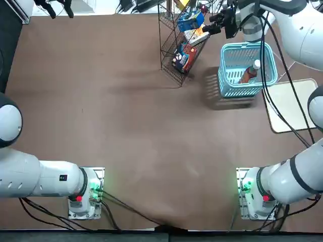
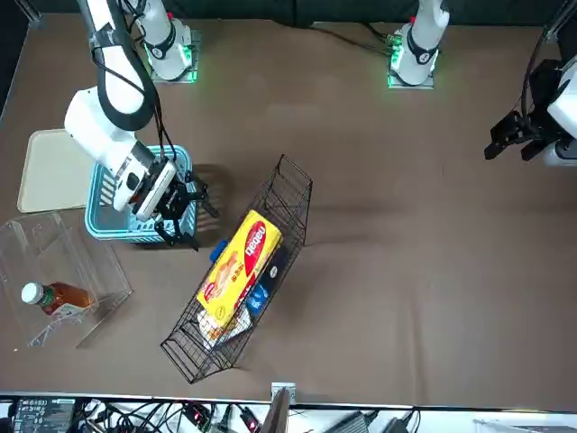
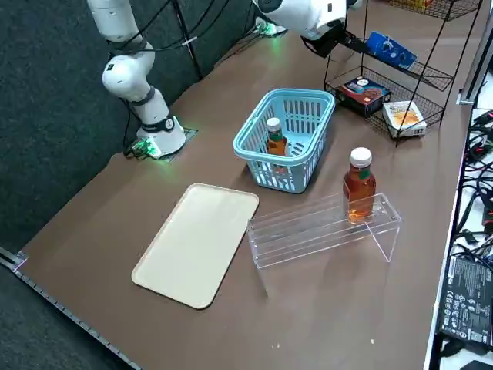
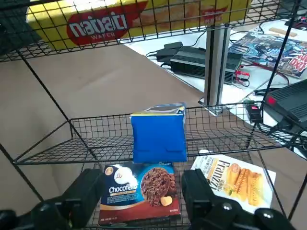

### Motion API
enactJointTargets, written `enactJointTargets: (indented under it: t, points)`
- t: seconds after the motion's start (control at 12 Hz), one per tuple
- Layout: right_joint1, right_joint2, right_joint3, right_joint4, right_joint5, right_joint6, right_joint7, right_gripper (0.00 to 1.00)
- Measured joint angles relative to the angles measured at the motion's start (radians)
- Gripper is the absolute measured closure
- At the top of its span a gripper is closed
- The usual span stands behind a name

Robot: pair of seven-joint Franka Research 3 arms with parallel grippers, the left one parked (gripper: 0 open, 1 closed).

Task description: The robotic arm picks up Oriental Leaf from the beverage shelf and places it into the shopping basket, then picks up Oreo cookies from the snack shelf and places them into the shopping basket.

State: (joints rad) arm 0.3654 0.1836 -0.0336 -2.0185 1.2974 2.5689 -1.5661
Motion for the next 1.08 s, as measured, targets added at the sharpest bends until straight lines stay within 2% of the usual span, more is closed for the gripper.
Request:
enactJointTargets:
  t: [1.08]
  points:
    - [0.055,0.035,0.005,0.041,0.026,0.075,-0.023,0.0]
